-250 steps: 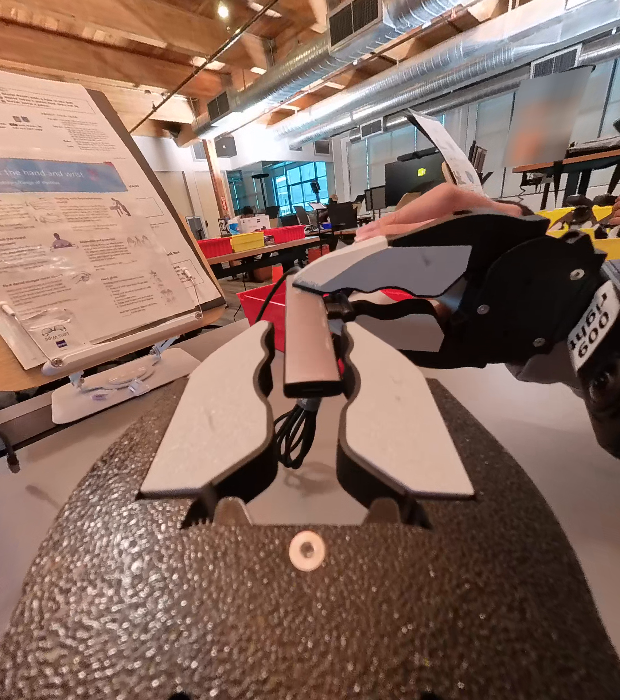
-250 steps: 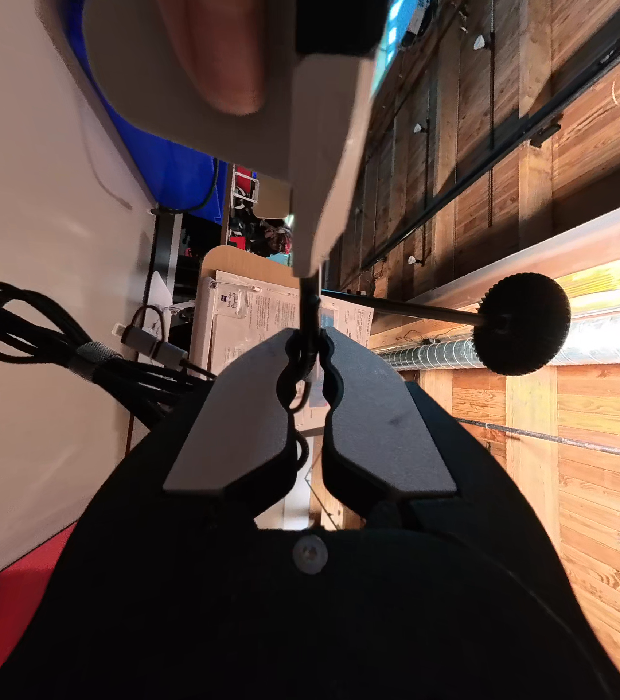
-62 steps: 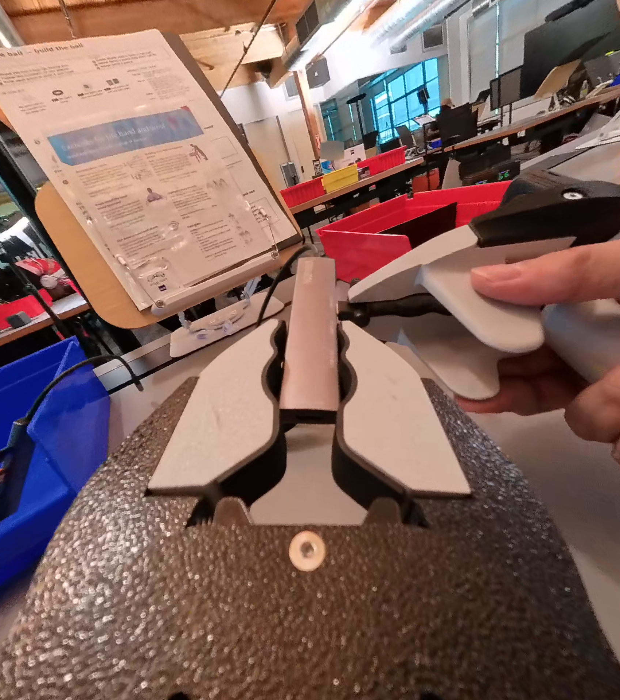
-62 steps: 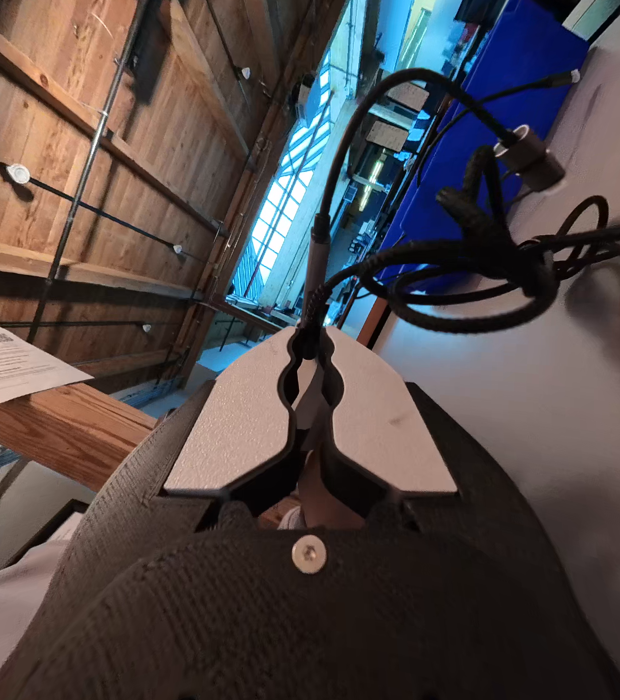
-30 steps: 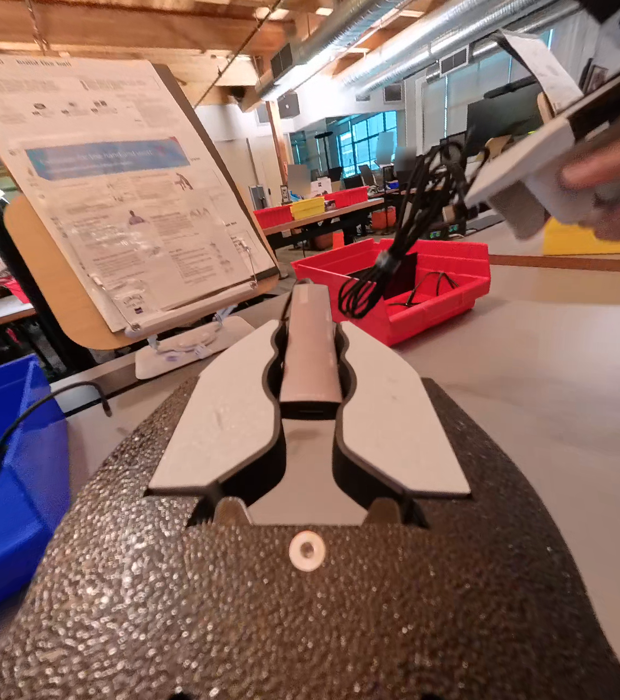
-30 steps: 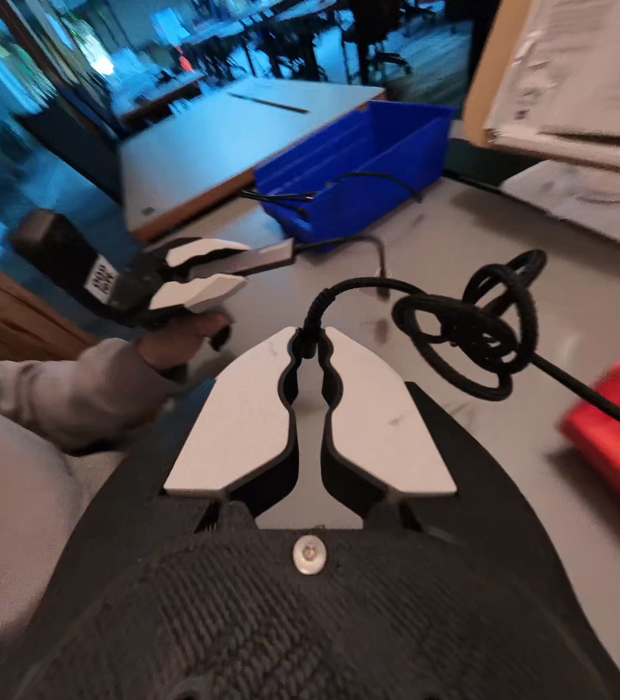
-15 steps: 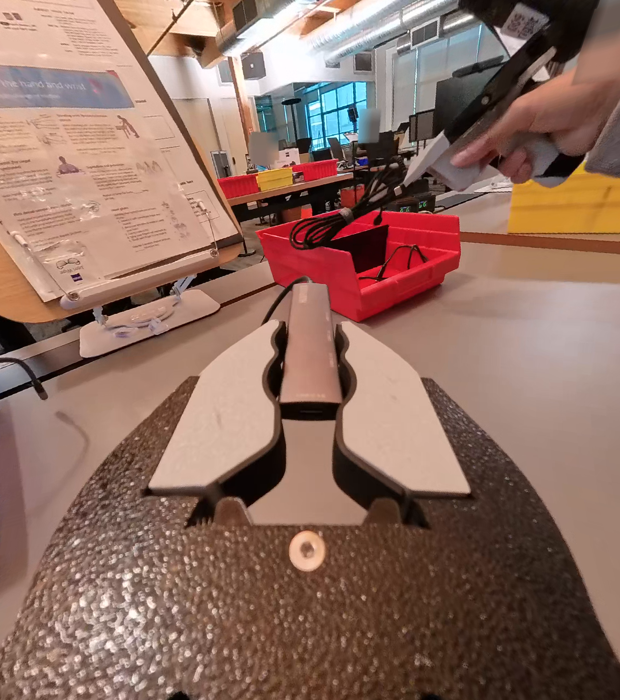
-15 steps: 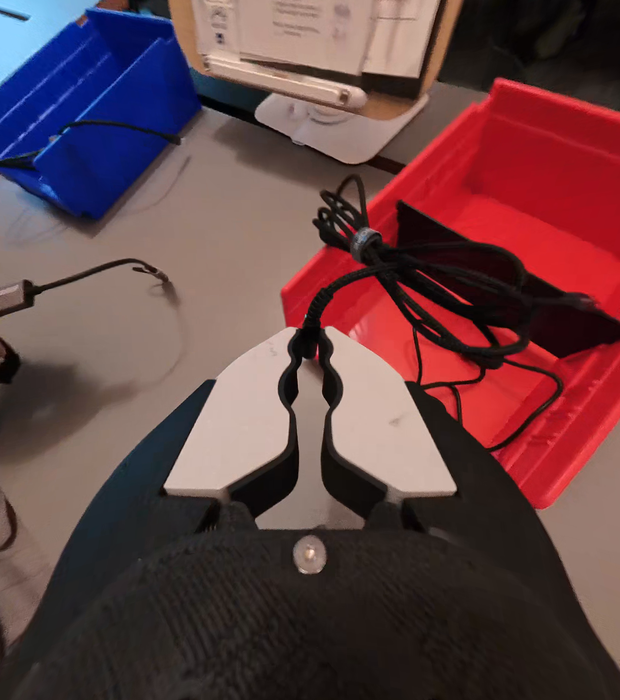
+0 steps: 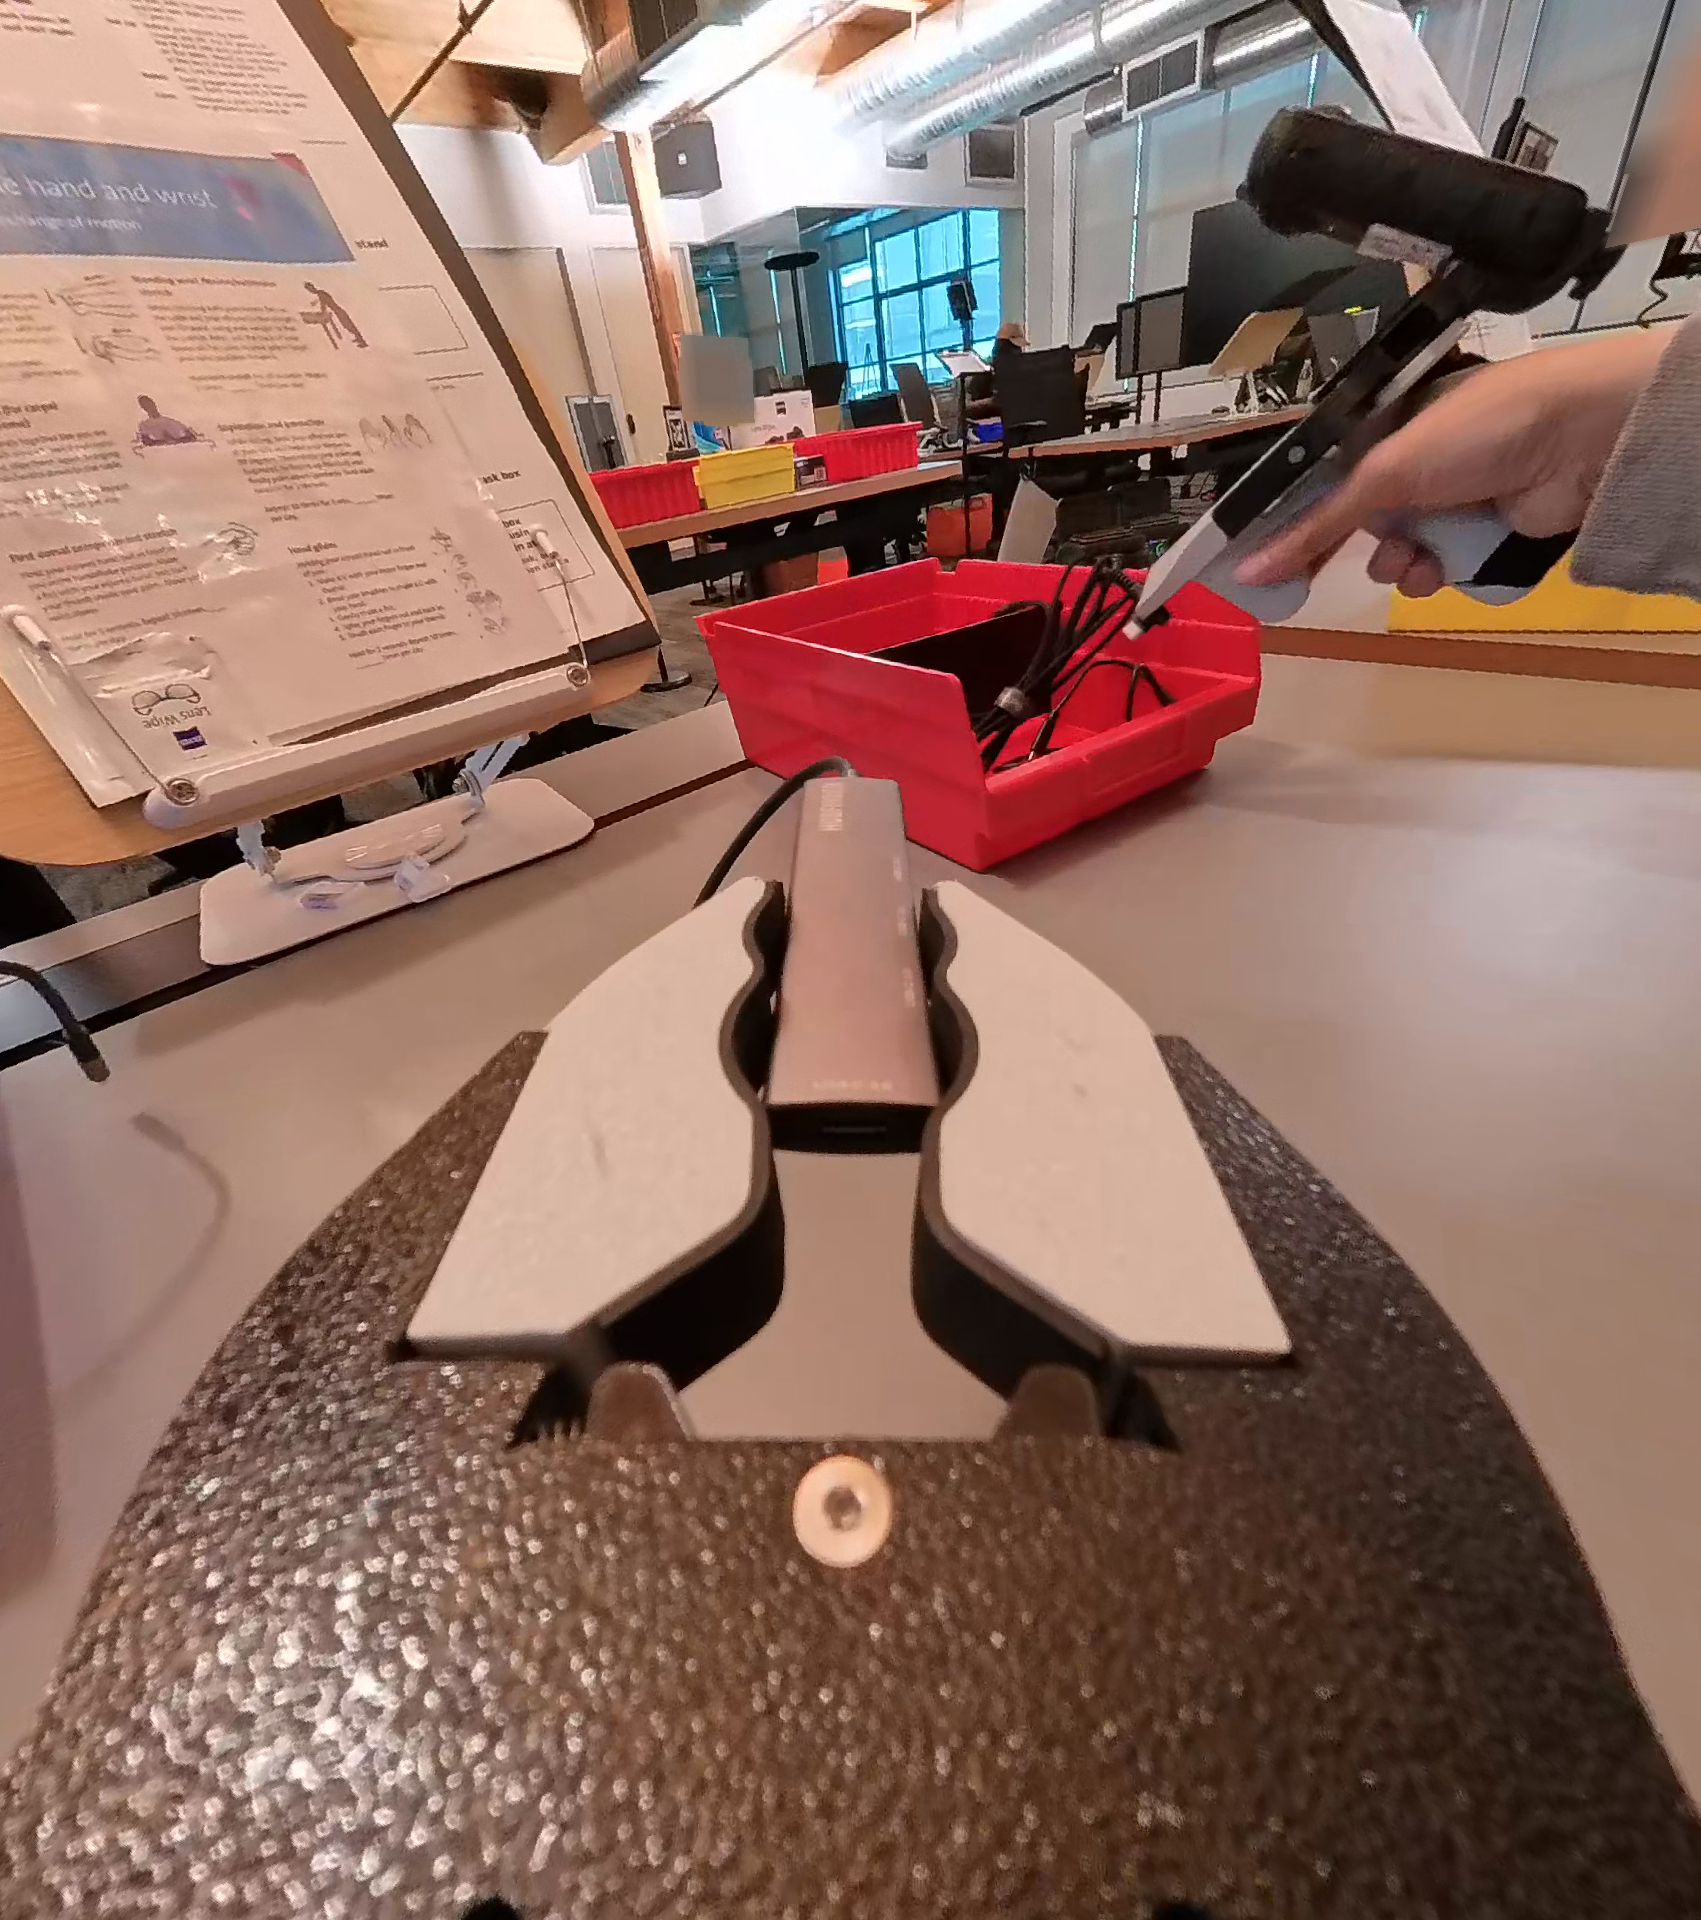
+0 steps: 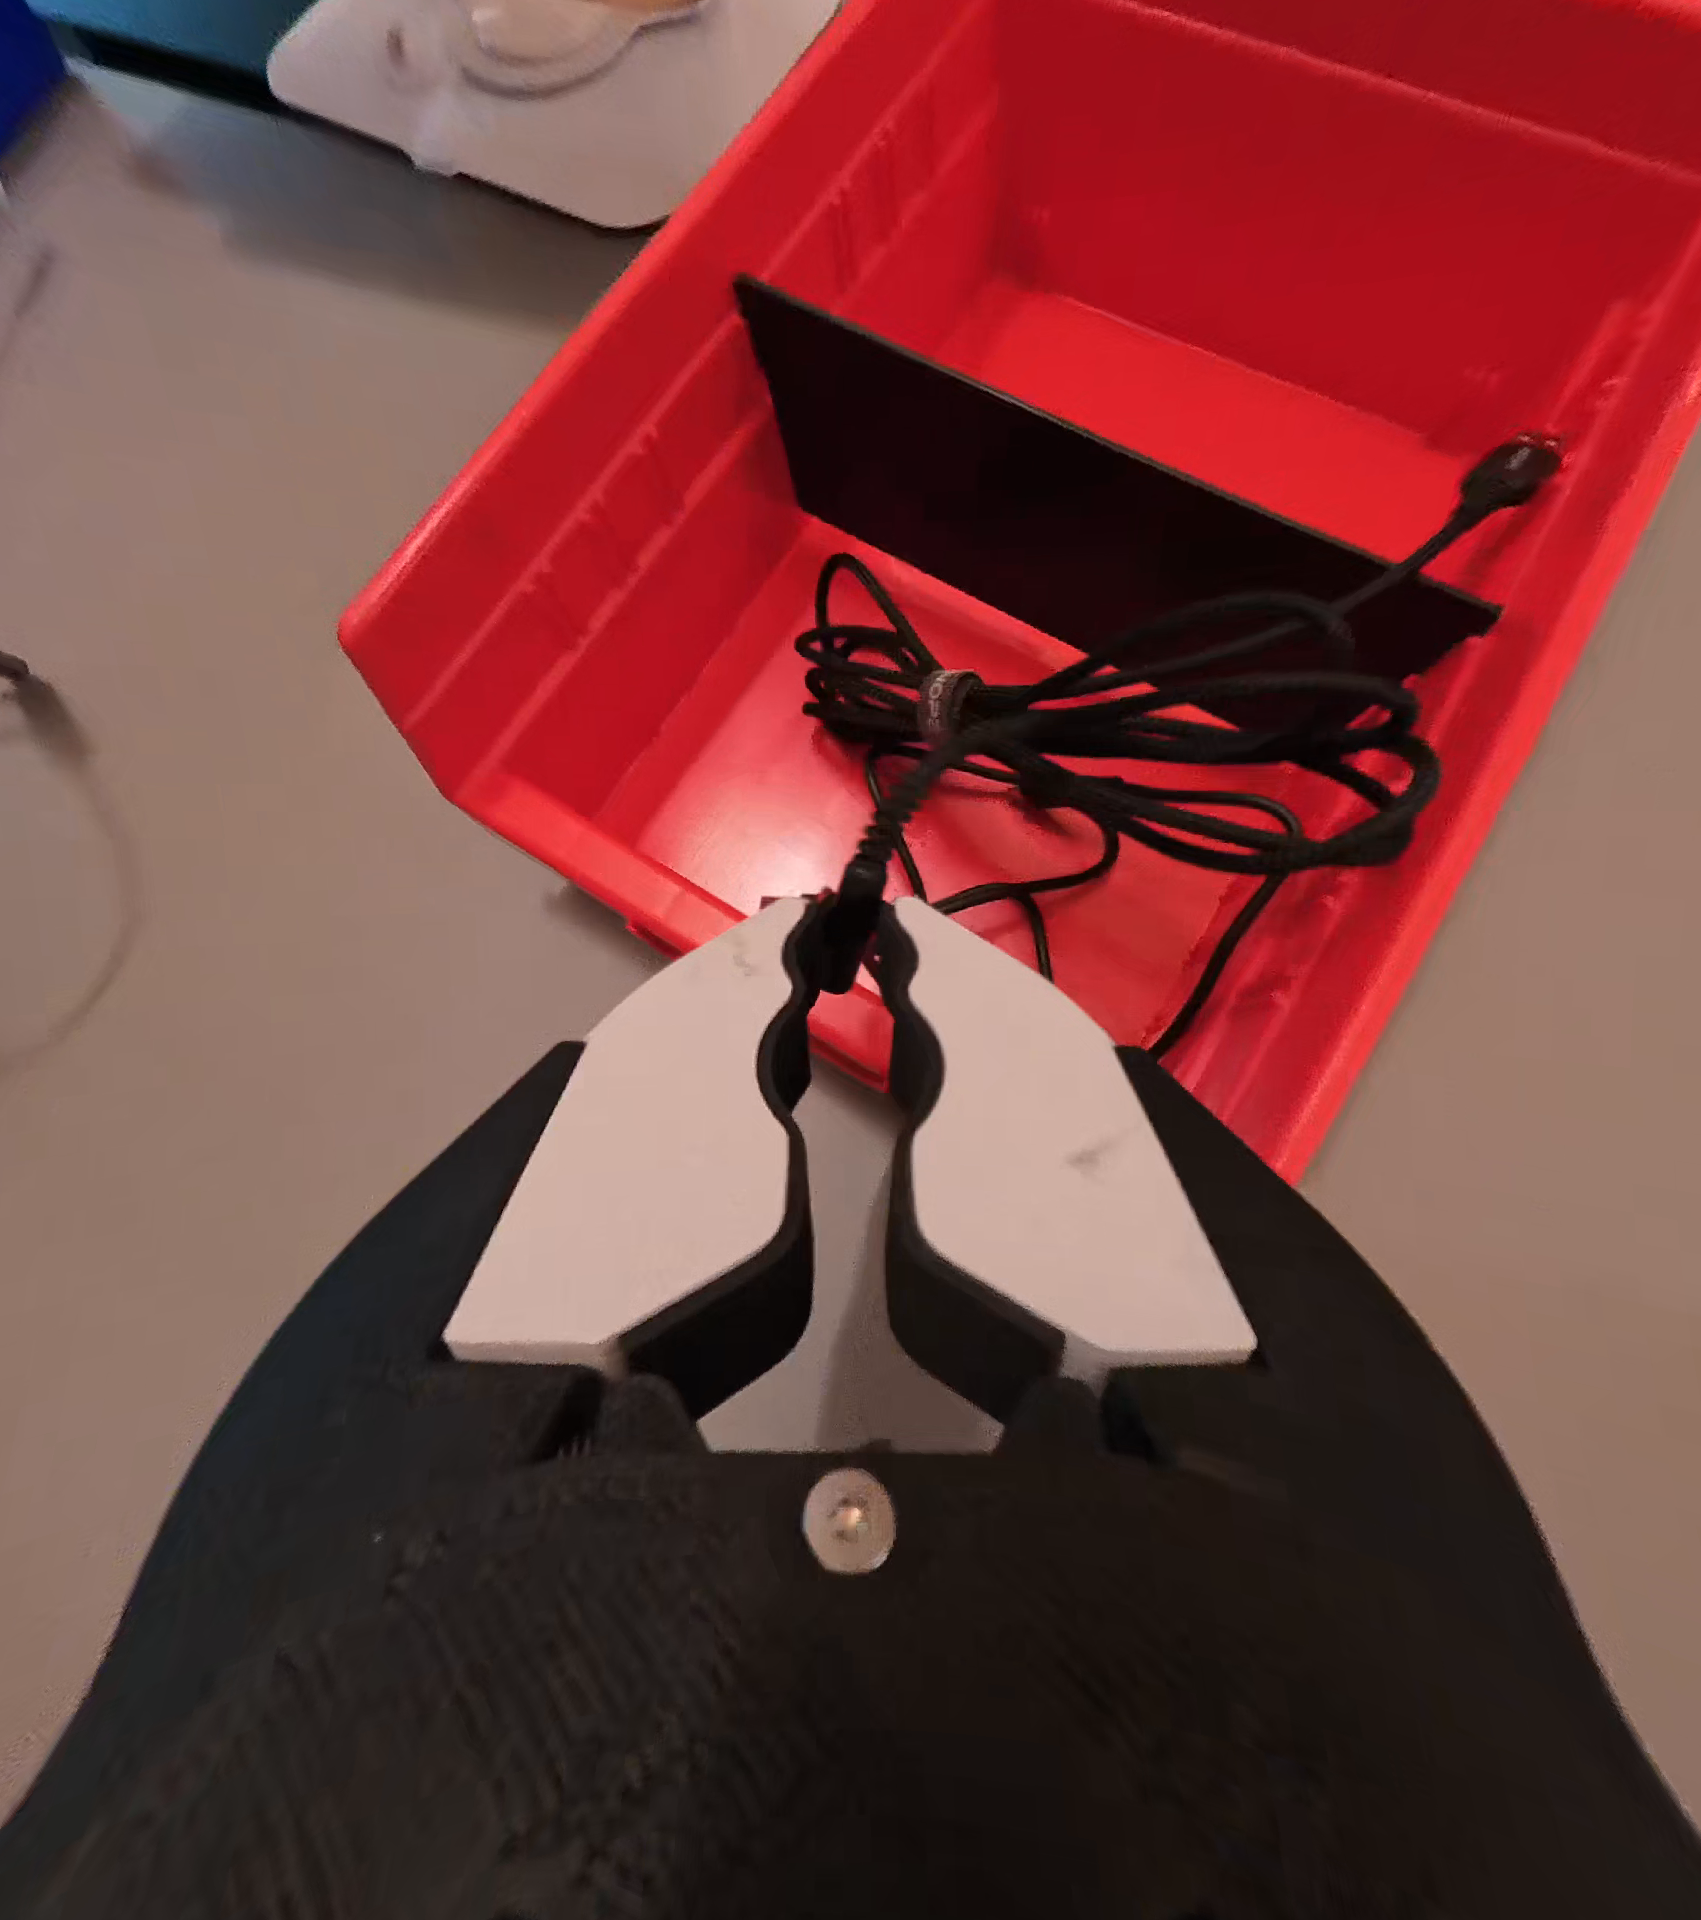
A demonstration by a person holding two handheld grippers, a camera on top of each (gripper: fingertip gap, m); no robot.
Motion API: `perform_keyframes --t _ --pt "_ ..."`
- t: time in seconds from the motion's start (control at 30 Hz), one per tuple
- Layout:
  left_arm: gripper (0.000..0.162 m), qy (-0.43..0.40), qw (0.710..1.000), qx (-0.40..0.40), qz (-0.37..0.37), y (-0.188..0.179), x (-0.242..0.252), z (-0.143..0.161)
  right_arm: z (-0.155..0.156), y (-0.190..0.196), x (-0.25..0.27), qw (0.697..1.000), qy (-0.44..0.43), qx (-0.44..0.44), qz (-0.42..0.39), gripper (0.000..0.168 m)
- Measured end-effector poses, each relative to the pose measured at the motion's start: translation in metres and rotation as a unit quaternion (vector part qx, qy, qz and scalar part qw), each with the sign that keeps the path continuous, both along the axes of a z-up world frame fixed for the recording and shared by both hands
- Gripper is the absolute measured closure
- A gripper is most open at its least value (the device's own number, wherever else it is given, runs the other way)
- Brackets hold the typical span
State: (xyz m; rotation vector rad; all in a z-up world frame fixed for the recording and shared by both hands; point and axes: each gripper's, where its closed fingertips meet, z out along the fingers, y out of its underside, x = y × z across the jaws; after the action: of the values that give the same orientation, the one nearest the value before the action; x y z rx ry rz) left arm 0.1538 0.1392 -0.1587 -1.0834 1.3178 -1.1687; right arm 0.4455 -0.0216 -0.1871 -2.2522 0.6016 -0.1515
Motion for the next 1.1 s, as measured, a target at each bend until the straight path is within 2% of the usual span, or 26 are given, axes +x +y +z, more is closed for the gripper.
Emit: perform_keyframes --t 0.03,0.13,0.2,0.23,0.27,0.33,0.43,0.53,0.67,0.73,0.93,1.0,1.1 --pt "0.138 0.002 1.0 -0.001 -0.002 -0.001 0.0 -0.001 0.001 0.002 -0.001 1.0 -0.011 -0.003 0.003 0.151" --pt "0.138 0.006 1.0 -0.01 -0.011 -0.004 0.001 -0.003 0.018 0.006 -0.003 0.998 -0.06 0.011 -0.003 0.098" --pt "0.138 0.012 0.999 -0.018 -0.025 -0.006 0.001 -0.004 0.039 0.009 -0.016 0.991 -0.131 0.011 0.018 0.087" --pt "0.138 0.014 0.999 -0.021 -0.034 -0.007 0.001 -0.005 0.051 0.015 -0.028 0.983 -0.178 0.015 0.043 0.078" --pt "0.138 0.016 0.999 -0.025 -0.045 -0.009 0.001 -0.005 0.057 0.024 -0.047 0.973 -0.211 0.019 0.087 0.076" --pt "0.138 0.022 0.996 -0.036 -0.073 -0.014 0.001 -0.007 0.056 0.038 -0.082 0.957 -0.236 0.013 0.166 0.078" --pt "0.138 0.027 0.992 -0.053 -0.109 -0.021 0.0 -0.009 0.055 0.059 -0.126 0.942 -0.233 0.052 0.235 0.087" --pt "0.138 0.027 0.984 -0.053 -0.165 -0.034 -0.004 -0.008 0.053 0.082 -0.19 0.901 -0.228 0.113 0.35 0.096" --pt "0.138 0.026 0.974 -0.041 -0.22 -0.047 -0.012 -0.005 0.04 0.099 -0.257 0.845 -0.222 0.111 0.474 0.097" --pt "0.138 0.019 0.969 -0.023 -0.245 -0.052 -0.018 -0.003 0.035 0.101 -0.282 0.819 -0.192 0.113 0.528 0.105" --pt "0.138 -0.021 0.955 -0.01 -0.297 -0.06 -0.032 0.007 0.034 0.094 -0.321 0.776 -0.074 0.145 0.61 0.134" --pt "0.138 -0.034 0.95 -0.019 -0.31 -0.061 -0.035 0.011 0.036 0.095 -0.322 0.776 -0.072 0.156 0.607 0.145" --pt "0.138 -0.043 0.947 -0.025 -0.317 -0.062 -0.037 0.013 0.035 0.094 -0.323 0.774 -0.069 0.149 0.611 0.145"
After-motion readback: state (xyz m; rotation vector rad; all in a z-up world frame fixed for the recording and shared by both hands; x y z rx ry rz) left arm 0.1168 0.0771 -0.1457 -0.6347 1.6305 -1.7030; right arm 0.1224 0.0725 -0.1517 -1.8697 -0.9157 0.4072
